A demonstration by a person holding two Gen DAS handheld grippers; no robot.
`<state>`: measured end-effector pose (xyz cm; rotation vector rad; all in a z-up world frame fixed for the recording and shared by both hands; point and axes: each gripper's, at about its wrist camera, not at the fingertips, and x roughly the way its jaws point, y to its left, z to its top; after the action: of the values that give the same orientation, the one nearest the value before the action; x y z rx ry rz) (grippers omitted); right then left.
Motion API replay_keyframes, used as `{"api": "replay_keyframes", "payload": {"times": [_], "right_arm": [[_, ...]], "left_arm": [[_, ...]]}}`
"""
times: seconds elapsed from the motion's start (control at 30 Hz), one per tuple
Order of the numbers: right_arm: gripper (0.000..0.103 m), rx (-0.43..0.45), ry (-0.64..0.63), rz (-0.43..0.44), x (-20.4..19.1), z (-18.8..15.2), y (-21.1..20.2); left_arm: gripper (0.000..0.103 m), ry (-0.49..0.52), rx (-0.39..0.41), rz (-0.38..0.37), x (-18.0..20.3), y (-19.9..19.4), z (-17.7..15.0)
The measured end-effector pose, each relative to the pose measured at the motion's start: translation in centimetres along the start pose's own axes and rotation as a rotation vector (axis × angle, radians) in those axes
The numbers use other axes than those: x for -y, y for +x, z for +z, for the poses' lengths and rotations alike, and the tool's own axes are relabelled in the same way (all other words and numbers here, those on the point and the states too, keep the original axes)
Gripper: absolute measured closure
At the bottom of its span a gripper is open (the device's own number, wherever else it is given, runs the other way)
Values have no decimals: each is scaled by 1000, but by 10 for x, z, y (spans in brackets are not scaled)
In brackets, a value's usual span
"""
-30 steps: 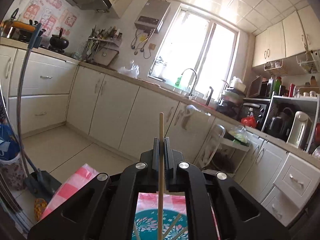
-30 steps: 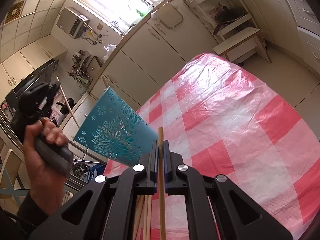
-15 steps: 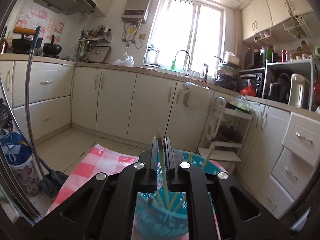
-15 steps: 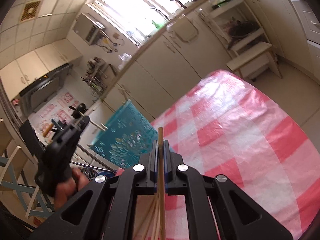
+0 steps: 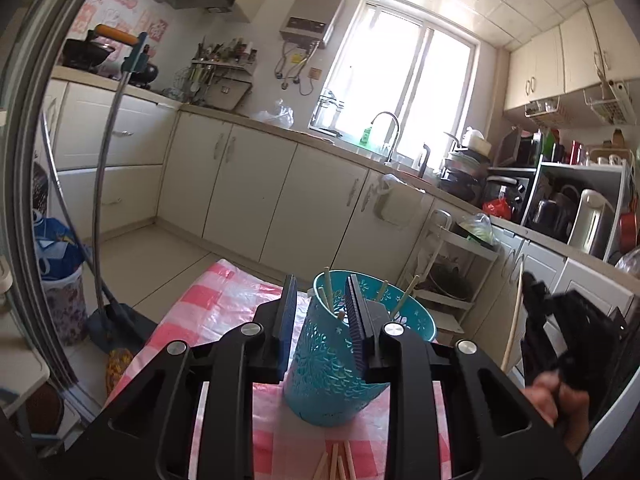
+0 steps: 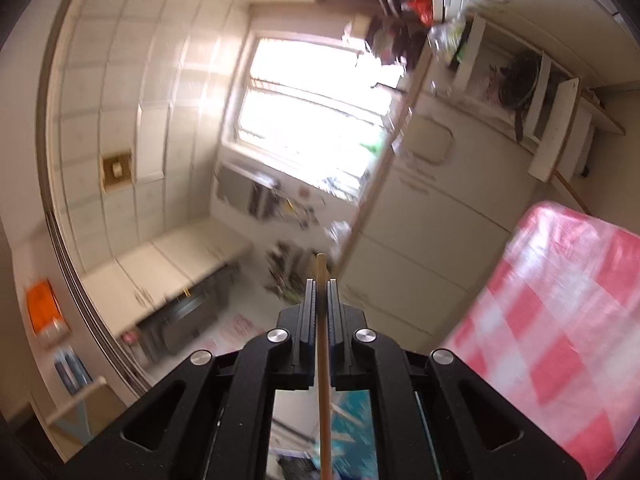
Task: Organize utensils
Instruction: 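Lift both chopsticks over the basket while the left tool opens to drop its one, then open the right tool above the basket to drop its chopstick in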
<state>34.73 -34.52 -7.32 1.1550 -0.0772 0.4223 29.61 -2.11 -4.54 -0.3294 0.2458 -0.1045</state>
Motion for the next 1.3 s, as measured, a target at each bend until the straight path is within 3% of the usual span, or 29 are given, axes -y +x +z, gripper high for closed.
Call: {"api": "replay_keyframes", "payload": {"times": [0.13,0.27,0.5,0.7,0.9,1.3], "right_arm": [[97,91,6,79,-11,8,19],[97,126,-29,130,-19,5,38],[97,132,-166,63,-16,-5,65],[94,48,-273,-6,-5,-23,74],[90,-103,-398,-16,-16,-47,69],[73,-228,-524,-116,-38,-62,4]], "left_arm": [[79,-4,4,1,-3,-13,5],[79,-1,3,2,-3,-16,10],[79,4,-6,15,-9,-14,14],[79,1,-33,21,-8,-3,5],[78,9,-62,25,-2,-1,-3],[70,47,-128,33,1,-23,-19]]}}
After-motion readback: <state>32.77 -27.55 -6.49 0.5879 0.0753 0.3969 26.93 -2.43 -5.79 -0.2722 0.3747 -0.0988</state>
